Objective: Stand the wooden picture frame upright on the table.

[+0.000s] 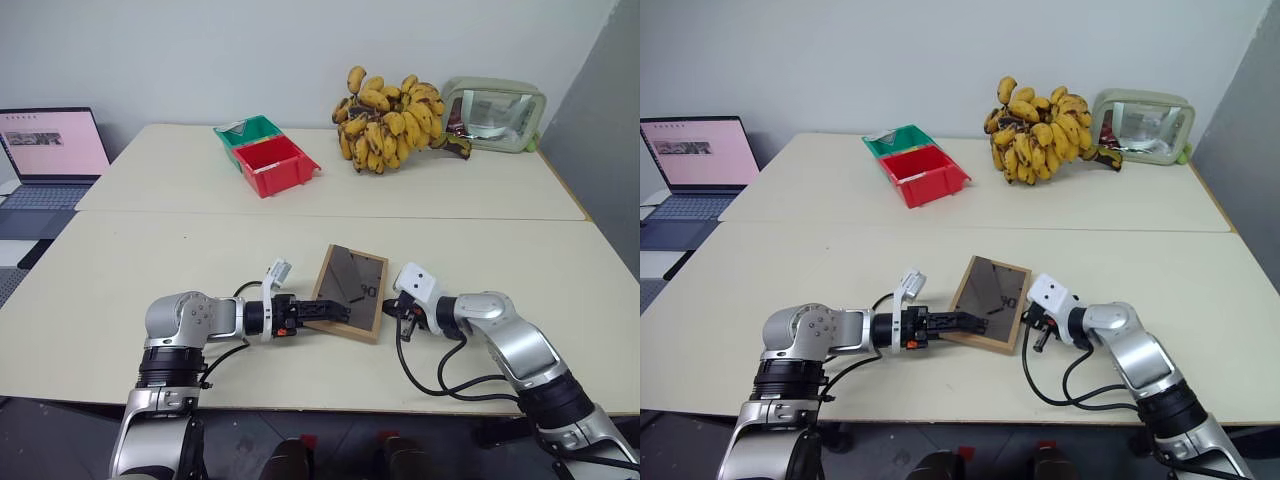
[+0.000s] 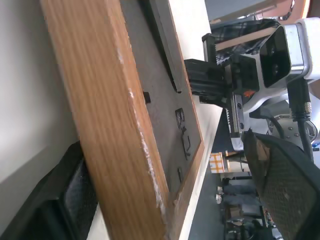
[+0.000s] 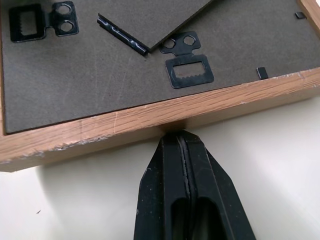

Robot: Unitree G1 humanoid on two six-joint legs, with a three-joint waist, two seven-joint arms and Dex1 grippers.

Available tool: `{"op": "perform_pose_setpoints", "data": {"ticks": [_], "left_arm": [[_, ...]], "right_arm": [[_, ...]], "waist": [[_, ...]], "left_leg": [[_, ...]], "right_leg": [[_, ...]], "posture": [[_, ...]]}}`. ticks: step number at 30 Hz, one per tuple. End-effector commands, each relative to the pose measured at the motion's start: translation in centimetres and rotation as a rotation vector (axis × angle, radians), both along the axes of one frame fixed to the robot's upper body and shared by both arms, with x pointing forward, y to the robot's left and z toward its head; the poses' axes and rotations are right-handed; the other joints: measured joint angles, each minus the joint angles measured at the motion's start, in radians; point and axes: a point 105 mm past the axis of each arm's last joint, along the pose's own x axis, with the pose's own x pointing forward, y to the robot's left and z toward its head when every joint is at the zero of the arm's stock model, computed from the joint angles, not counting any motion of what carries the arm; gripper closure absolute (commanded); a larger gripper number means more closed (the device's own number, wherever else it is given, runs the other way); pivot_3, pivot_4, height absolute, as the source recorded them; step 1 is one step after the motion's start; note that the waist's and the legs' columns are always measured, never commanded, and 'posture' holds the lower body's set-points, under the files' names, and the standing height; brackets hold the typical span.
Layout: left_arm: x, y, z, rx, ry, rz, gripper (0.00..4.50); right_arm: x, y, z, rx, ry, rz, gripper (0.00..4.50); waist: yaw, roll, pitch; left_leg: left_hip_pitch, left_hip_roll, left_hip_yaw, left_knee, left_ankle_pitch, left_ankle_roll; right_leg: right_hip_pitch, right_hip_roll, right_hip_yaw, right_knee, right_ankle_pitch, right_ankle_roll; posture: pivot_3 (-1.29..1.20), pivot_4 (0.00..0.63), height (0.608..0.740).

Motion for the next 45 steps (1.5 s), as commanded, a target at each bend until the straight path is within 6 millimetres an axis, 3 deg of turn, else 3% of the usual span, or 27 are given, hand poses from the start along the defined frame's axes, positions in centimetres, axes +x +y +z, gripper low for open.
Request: {"op": "perform_pose_setpoints", "data": {"ticks": [1, 9, 16, 20, 22, 25, 29, 34, 37, 40, 45], "left_arm": [[-0.1, -0.3, -1.6, 0.028, 0.060, 0.015, 0.45], [0.5, -0.2, -1.6, -0.001, 0.062, 0.039, 2.33], [1.3, -1.0, 0.2, -0.076, -0.001, 0.061, 3.14], [2.4, -1.1, 2.8, -0.131, -0.100, 0.128, 3.21], [2.6, -1.0, 4.6, -0.161, -0.155, 0.136, 3.22], [2.5, -0.7, 7.8, -0.228, -0.253, 0.126, 3.22], [2.4, 0.0, 10.5, -0.248, -0.384, 0.126, 3.22], [2.6, 0.4, 12.6, -0.251, -0.496, 0.148, 3.22], [2.6, 0.5, 13.5, -0.234, -0.552, 0.158, 3.22], [2.3, 0.1, 14.6, -0.230, -0.603, 0.151, 3.22], [2.4, 0.1, 14.7, -0.222, -0.601, 0.176, 3.22]], "right_arm": [[0.4, -0.2, -0.1, -0.021, -0.017, -0.002, 4.50], [0.4, -0.3, -0.3, -0.019, -0.015, -0.009, 4.50], [0.7, -0.8, 0.3, 0.000, -0.026, -0.036, 4.50], [1.4, -3.5, 2.8, 0.044, -0.020, -0.081, 4.50], [1.3, -5.2, 4.8, 0.081, 0.021, -0.081, 4.16], [1.1, -5.9, 9.0, 0.231, 0.100, -0.056, 3.55], [1.3, -3.8, 15.7, 0.487, 0.157, 0.052, 2.60], [3.0, -1.0, 19.5, 0.580, 0.119, 0.121, 1.48], [3.8, 0.9, 20.2, 0.567, 0.090, 0.169, 0.73], [5.0, 4.0, 20.3, 0.539, 0.030, 0.205, 0.01], [4.2, 6.9, 20.3, 0.525, 0.001, 0.314, 0.01]], "waist": [[-0.001, 0.000, -0.001], [-0.002, 0.000, -0.001], [-0.002, 0.000, -0.001], [0.003, -0.001, 0.000], [0.002, -0.002, 0.002], [-0.004, -0.003, 0.004], [-0.024, -0.002, 0.005], [-0.025, -0.003, 0.005], [-0.024, -0.003, 0.005], [-0.026, -0.003, 0.005], [-0.025, -0.003, 0.005]], "left_leg": [[0.000, 0.000, 0.000, 0.000, 0.000, 0.000], [0.000, 0.000, -0.001, 0.000, 0.000, 0.000], [-0.001, 0.000, -0.004, 0.000, 0.000, 0.000], [-0.003, -0.001, -0.006, 0.000, 0.000, 0.000], [-0.006, -0.002, -0.007, 0.000, 0.000, 0.001], [-0.007, -0.003, -0.007, 0.000, 0.000, 0.001], [-0.007, 0.001, -0.006, -0.002, 0.000, 0.001], [-0.008, 0.001, -0.004, -0.004, 0.000, 0.000], [-0.011, -0.001, -0.004, -0.003, 0.000, 0.001], [-0.016, -0.001, -0.005, -0.002, 0.000, 0.000], [-0.021, 0.000, -0.006, -0.002, 0.001, 0.000]], "right_leg": [[0.000, 0.000, 0.000, 0.000, 0.000, 0.000], [0.000, 0.000, 0.000, -0.001, 0.000, 0.000], [0.000, 0.000, 0.000, -0.001, 0.000, 0.000], [-0.001, -0.001, -0.002, -0.001, 0.000, 0.000], [-0.004, -0.003, -0.002, -0.002, 0.001, 0.001], [-0.005, -0.003, -0.002, -0.002, 0.001, 0.001], [-0.007, -0.003, -0.001, -0.001, 0.001, 0.001], [-0.007, -0.003, -0.003, -0.002, 0.000, -0.001], [-0.011, -0.003, -0.002, -0.002, 0.000, -0.001], [-0.016, -0.004, -0.001, -0.001, 0.000, -0.001], [-0.021, -0.004, -0.003, -0.001, 0.001, -0.001]], "posture": [[0.00, 0.150, 0.740], [0.00, 0.150, 0.740], [0.00, 0.150, 0.740], [0.00, 0.150, 0.740], [0.00, 0.150, 0.740], [0.00, 0.150, 0.740], [0.00, 0.150, 0.740], [0.00, 0.150, 0.740], [0.00, 0.150, 0.740], [0.00, 0.150, 0.740], [0.00, 0.150, 0.740]]}}
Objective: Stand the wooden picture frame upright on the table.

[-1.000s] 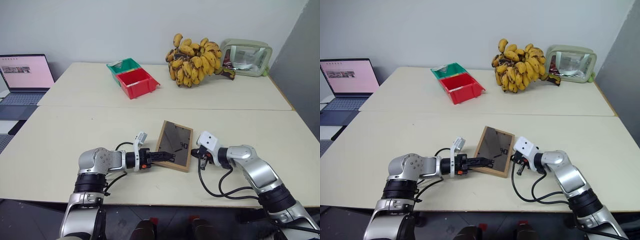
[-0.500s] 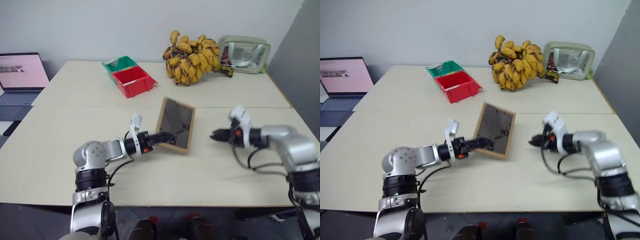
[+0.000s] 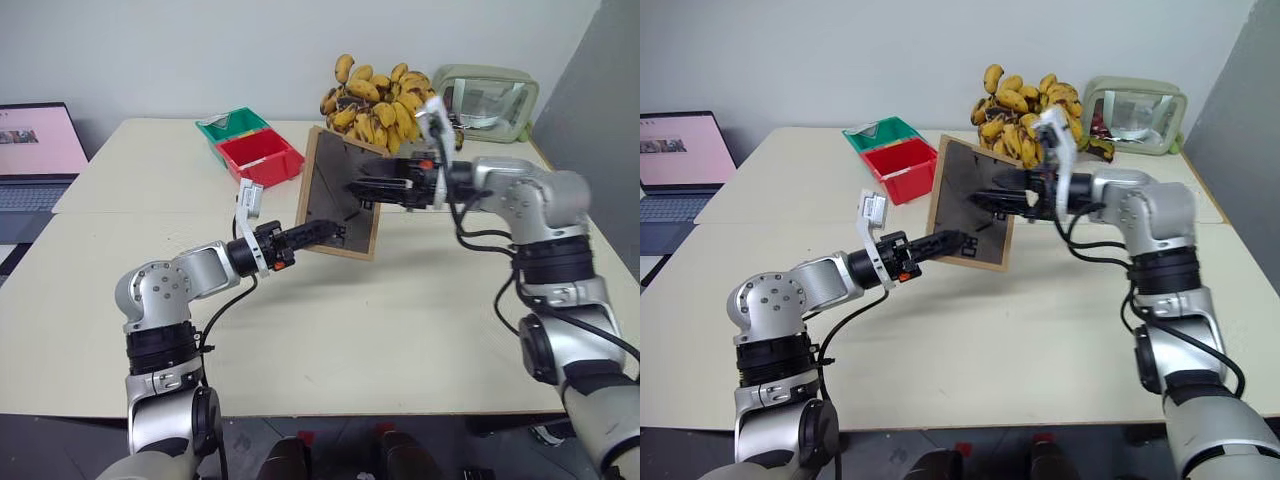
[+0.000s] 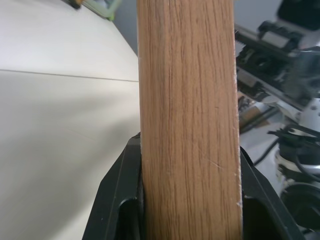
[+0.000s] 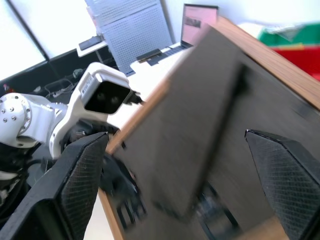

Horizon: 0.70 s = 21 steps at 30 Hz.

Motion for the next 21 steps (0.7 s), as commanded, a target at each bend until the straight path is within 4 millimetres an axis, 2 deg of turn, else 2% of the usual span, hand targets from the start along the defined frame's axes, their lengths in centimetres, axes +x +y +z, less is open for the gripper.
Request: {"op": "perform_pose_setpoints", "data": {"ticks": [1, 5, 8, 13, 15, 17, 19, 20, 21], "left_arm": [[-1.1, -0.7, 2.8, -0.040, -0.121, -0.041, 3.22], [-1.2, -0.2, 2.5, -0.041, -0.107, -0.026, 3.22], [-1.4, 0.5, 2.5, -0.057, -0.092, -0.021, 3.22], [-1.6, 0.9, 2.1, -0.057, -0.060, -0.019, 3.22], [-1.9, 1.1, 1.9, -0.056, -0.046, -0.027, 3.22], [-2.0, 1.1, 1.8, -0.055, -0.036, -0.034, 3.22], [-2.3, 1.3, 1.7, -0.073, -0.010, -0.047, 3.22], [-2.4, 1.4, 1.7, -0.089, 0.009, -0.055, 3.22], [-2.5, 1.5, 1.7, -0.109, 0.028, -0.065, 3.22]], "right_arm": [[-0.8, 2.0, 0.6, 0.005, -0.060, 0.067, 0.01], [-2.7, 2.1, 1.5, 0.077, -0.014, 0.181, 0.01], [-3.9, -0.4, 1.8, 0.108, 0.043, 0.214, 0.01], [-4.2, -4.0, 1.4, 0.123, 0.115, 0.167, 0.01], [-3.8, -6.1, 0.6, 0.081, 0.109, 0.077, 0.01], [-3.5, -7.3, 0.2, 0.052, 0.095, 0.023, 0.01], [-1.6, -9.3, -1.0, -0.062, -0.053, -0.148, 0.01], [-0.5, -10.5, -1.7, -0.155, -0.182, -0.234, 0.01], [0.7, -12.0, -2.3, -0.303, -0.396, -0.329, 0.01]], "waist": [[0.001, 0.000, 0.000], [0.005, 0.000, 0.000], [0.011, 0.000, 0.000], [0.016, 0.000, 0.000], [0.018, 0.000, 0.000], [0.019, 0.000, 0.000], [0.018, 0.000, 0.000], [0.017, 0.000, 0.000], [0.018, 0.000, 0.000]], "left_leg": [[-0.001, 0.000, -0.001, 0.000, 0.000, 0.000], [-0.002, -0.001, -0.002, 0.000, 0.000, 0.000], [-0.003, -0.001, -0.003, 0.000, 0.000, 0.000], [-0.003, -0.001, -0.004, 0.001, 0.000, 0.001], [-0.002, -0.001, -0.003, 0.001, 0.000, 0.001], [-0.003, -0.001, -0.002, 0.001, 0.000, 0.001], [-0.002, -0.001, -0.001, 0.001, 0.000, 0.001], [-0.002, -0.001, -0.001, 0.001, 0.000, 0.001], [-0.002, -0.001, 0.000, 0.001, 0.000, 0.001]], "right_leg": [[-0.001, 0.000, -0.001, 0.000, 0.000, 0.000], [-0.002, -0.001, -0.001, 0.000, 0.000, 0.000], [-0.002, -0.001, -0.002, 0.000, 0.000, 0.000], [-0.001, -0.001, -0.004, 0.000, 0.000, 0.000], [0.000, -0.001, -0.004, 0.000, 0.000, 0.000], [0.000, -0.001, -0.005, -0.001, 0.000, 0.000], [0.000, -0.001, -0.005, 0.000, 0.000, 0.000], [0.000, -0.001, -0.005, 0.000, 0.000, 0.000], [0.000, -0.001, -0.005, 0.000, 0.000, 0.000]], "posture": [[0.00, 0.150, 0.740], [0.00, 0.150, 0.740], [0.00, 0.150, 0.740], [0.00, 0.150, 0.740], [0.00, 0.150, 0.740], [0.00, 0.150, 0.740], [0.00, 0.150, 0.740], [0.00, 0.150, 0.740], [0.00, 0.150, 0.740]]}}
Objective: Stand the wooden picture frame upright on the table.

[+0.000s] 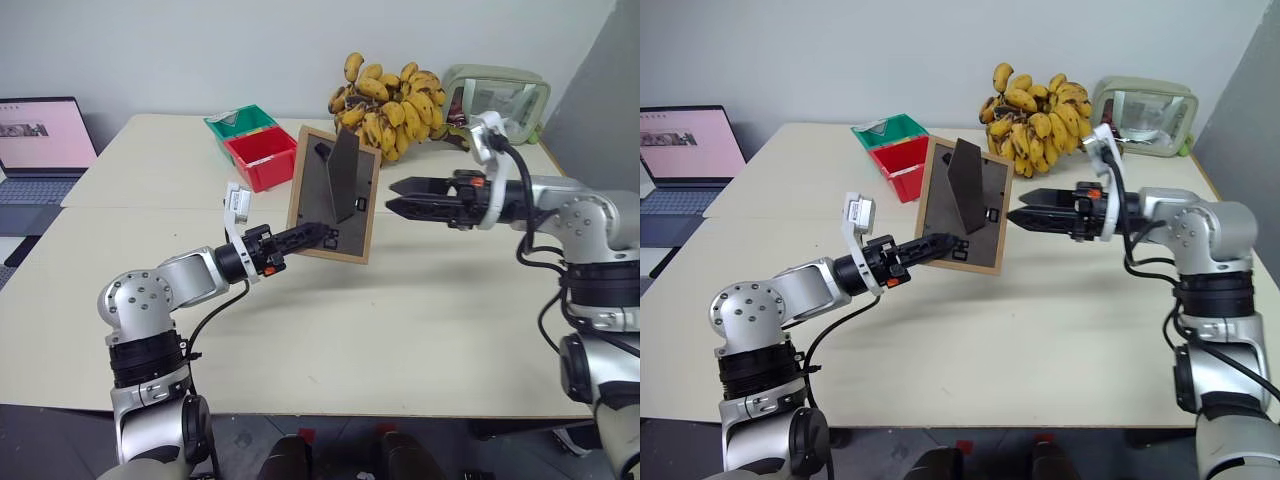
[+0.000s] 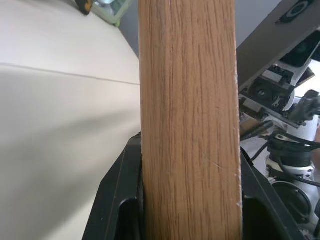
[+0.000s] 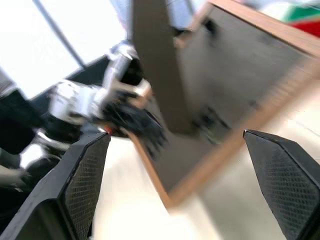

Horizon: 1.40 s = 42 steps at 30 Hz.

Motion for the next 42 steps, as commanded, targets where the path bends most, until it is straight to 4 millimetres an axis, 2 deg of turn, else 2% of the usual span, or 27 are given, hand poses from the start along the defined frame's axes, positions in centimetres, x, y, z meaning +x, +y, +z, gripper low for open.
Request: {"op": "perform_pose_setpoints", "data": {"ticks": [1, 2, 4, 7, 11, 14, 21, 26, 29, 39, 42], "left_arm": [[-1.1, 0.4, 1.6, -0.084, 0.001, -0.054, 3.22], [-1.2, 0.5, 1.6, -0.096, 0.016, -0.056, 3.22], [-1.1, 0.7, 1.8, -0.125, 0.045, -0.058, 3.22], [-1.3, 0.8, 2.1, -0.173, 0.101, -0.085, 3.22], [-1.7, 0.2, 2.4, -0.233, 0.177, -0.097, 3.22], [-1.6, -0.5, 1.9, -0.256, 0.225, -0.069, 3.22], [-2.6, -2.9, 1.1, -0.292, 0.239, -0.091, 3.22], [-3.2, -3.3, 0.8, -0.291, 0.233, -0.112, 3.22], [-3.5, -3.3, 0.6, -0.273, 0.232, -0.123, 3.22], [-4.0, -2.7, 0.1, -0.208, 0.234, -0.159, 3.22], [-4.1, -2.7, 0.0, -0.197, 0.234, -0.176, 3.22]], "right_arm": [[3.5, -4.2, -1.0, -0.485, -0.675, -0.268, 0.01], [3.7, -4.7, -1.7, -0.658, -0.914, -0.263, 0.01], [3.7, -4.7, -2.7, -0.817, -1.220, -0.211, 0.01], [3.4, -3.8, -2.7, -0.822, -1.535, -0.163, 0.01], [3.0, -1.2, -3.0, -0.721, -1.751, -0.109, 0.01], [2.8, 0.5, -1.8, -0.606, -1.856, -0.143, 0.01], [2.5, 4.4, -2.0, -0.460, -1.971, -0.099, 0.01], [2.6, 5.5, -2.4, -0.441, -1.971, -0.040, 0.01], [2.7, 5.3, -2.2, -0.429, -1.965, -0.034, 0.48], [2.7, 4.2, -1.7, -0.436, -1.983, -0.047, 2.75], [2.5, 4.2, -1.3, -0.415, -1.994, -0.051, 3.09]], "waist": [[0.001, 0.000, 0.000], [0.002, 0.000, 0.000], [0.001, 0.000, 0.000], [-0.010, 0.000, 0.000], [-0.022, 0.000, 0.000], [-0.020, -0.001, 0.000], [-0.012, -0.001, 0.000], [-0.011, -0.001, 0.000], [-0.012, -0.001, 0.000], [-0.015, -0.001, 0.000], [-0.016, -0.001, 0.000]], "left_leg": [[0.000, 0.000, 0.000, 0.001, 0.000, 0.000], [0.000, 0.000, 0.001, 0.001, 0.000, 0.000], [0.000, -0.001, 0.002, 0.002, 0.000, 0.000], [0.001, -0.001, 0.005, 0.002, 0.002, -0.004], [0.002, 0.001, 0.007, 0.001, 0.003, -0.005], [0.003, 0.002, 0.009, 0.001, 0.003, -0.006], [0.003, -0.001, 0.013, 0.003, 0.003, -0.006], [0.004, -0.001, 0.014, 0.003, 0.003, -0.005], [0.004, -0.002, 0.014, 0.003, 0.004, -0.005], [0.004, -0.002, 0.014, 0.004, 0.004, -0.005], [0.004, -0.002, 0.014, 0.004, 0.004, -0.005]], "right_leg": [[0.001, 0.000, -0.001, 0.000, 0.000, 0.000], [0.001, 0.000, -0.001, 0.000, 0.000, 0.000], [0.001, 0.000, -0.001, 0.000, 0.000, 0.001], [0.000, 0.000, 0.002, 0.001, 0.000, 0.001], [-0.003, 0.000, 0.008, 0.004, 0.000, 0.000], [-0.004, 0.000, 0.012, 0.006, 0.000, 0.000], [-0.004, 0.002, 0.013, 0.008, 0.000, 0.000], [-0.004, 0.002, 0.013, 0.009, 0.000, 0.000], [-0.004, 0.002, 0.013, 0.009, 0.000, 0.000], [-0.004, 0.003, 0.013, 0.010, 0.000, 0.000], [-0.004, 0.003, 0.013, 0.011, 0.000, 0.000]], "posture": [[0.00, 0.150, 0.740], [0.00, 0.150, 0.740], [0.00, 0.150, 0.740], [0.00, 0.150, 0.740], [0.00, 0.150, 0.740], [0.00, 0.150, 0.740], [0.00, 0.150, 0.740], [0.00, 0.150, 0.740], [0.00, 0.150, 0.740], [0.00, 0.150, 0.740], [0.00, 0.150, 0.740]]}}
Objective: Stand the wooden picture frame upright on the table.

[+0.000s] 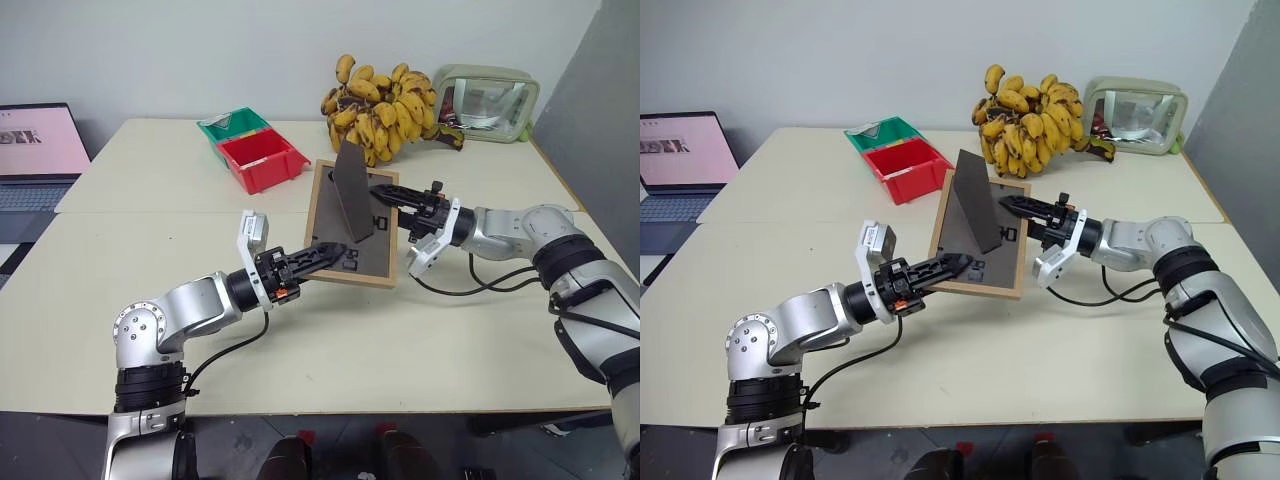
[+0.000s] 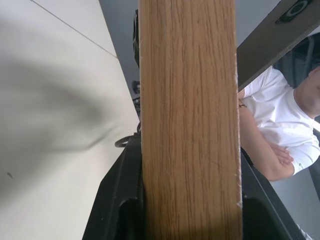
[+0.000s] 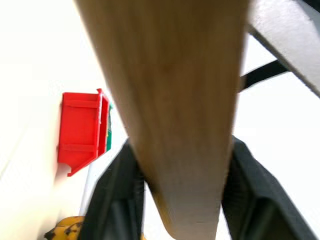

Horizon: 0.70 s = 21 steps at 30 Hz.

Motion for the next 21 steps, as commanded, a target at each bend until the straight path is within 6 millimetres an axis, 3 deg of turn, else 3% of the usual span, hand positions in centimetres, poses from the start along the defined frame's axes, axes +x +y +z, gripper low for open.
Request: {"op": "perform_pose_setpoints", "data": {"ticks": [1, 2, 6, 9, 11, 14, 15, 18, 21], "left_arm": [[-0.8, -0.1, 1.2, 0.001, -0.062, -0.052, 3.22], [-0.8, 0.1, 1.3, -0.004, -0.067, -0.054, 2.52], [0.3, 2.7, 1.4, 0.059, -0.054, 0.036, 1.73], [2.6, 7.0, 2.3, 0.046, -0.042, 0.237, 1.16], [3.0, 8.7, 2.7, 0.062, -0.057, 0.305, 0.77], [2.3, 8.8, 2.6, 0.377, -0.248, 0.392, 0.15], [2.2, 8.6, 2.9, 0.455, -0.319, 0.415, 0.13], [2.1, 7.7, 3.0, 0.637, -0.529, 0.479, 0.05], [1.7, 6.7, 2.7, 0.756, -0.730, 0.524, 0.05]], "right_arm": [[-0.3, -0.3, 2.2, 0.041, -0.051, 0.021, 3.10], [-0.3, -0.3, 2.2, 0.041, -0.050, 0.021, 3.10], [0.1, -1.1, 2.4, 0.074, -0.009, -0.014, 3.22], [0.9, -1.9, 2.2, 0.122, 0.064, -0.077, 3.22], [1.5, -2.2, 2.0, 0.151, 0.120, -0.118, 3.22], [3.9, -1.5, -0.5, 0.257, 0.494, -0.228, 3.22], [4.8, -1.0, -1.8, 0.288, 0.682, -0.258, 3.22], [5.4, 0.9, -3.9, 0.362, 1.295, -0.150, 3.22], [4.9, 2.4, -4.3, 0.428, 1.662, -0.006, 3.22]], "waist": [[-0.001, 0.000, 0.000], [-0.002, 0.000, 0.000], [-0.006, 0.000, 0.000], [-0.006, 0.000, 0.000], [-0.010, -0.001, 0.000], [-0.012, -0.001, 0.000], [-0.024, -0.009, 0.000], [-0.034, -0.009, 0.000], [-0.027, -0.005, 0.003]], "left_leg": [[0.000, 0.000, 0.000, 0.000, 0.000, 0.000], [0.000, 0.000, 0.000, 0.000, 0.000, 0.000], [0.001, 0.000, 0.000, 0.000, 0.000, 0.000], [0.004, 0.000, 0.001, 0.000, 0.000, 0.000], [0.006, 0.001, 0.002, 0.000, 0.000, 0.001], [0.009, 0.001, 0.003, -0.001, 0.000, 0.001], [0.009, 0.001, 0.002, -0.001, 0.000, 0.001], [0.019, 0.009, -0.002, -0.005, -0.002, 0.004], [0.018, 0.007, -0.003, -0.006, -0.003, 0.004]], "right_leg": [[0.000, 0.000, 0.000, 0.000, 0.000, 0.000], [0.000, 0.000, 0.000, 0.000, 0.000, 0.000], [0.000, 0.000, 0.001, 0.001, 0.000, 0.000], [0.001, 0.001, 0.002, 0.003, 0.000, 0.000], [0.003, 0.001, 0.003, 0.003, 0.000, 0.000], [0.006, 0.002, 0.004, 0.003, 0.000, -0.001], [0.006, 0.002, 0.004, 0.003, 0.000, -0.001], [0.022, 0.002, -0.001, -0.011, 0.004, -0.006], [0.020, 0.001, -0.003, -0.010, 0.004, -0.006]], "posture": [[0.00, 0.150, 0.740], [0.00, 0.150, 0.740], [0.00, 0.150, 0.740], [0.00, 0.150, 0.740], [0.00, 0.150, 0.740], [0.00, 0.150, 0.740], [0.00, 0.150, 0.740], [0.00, 0.150, 0.740], [0.00, 0.150, 0.740]]}}
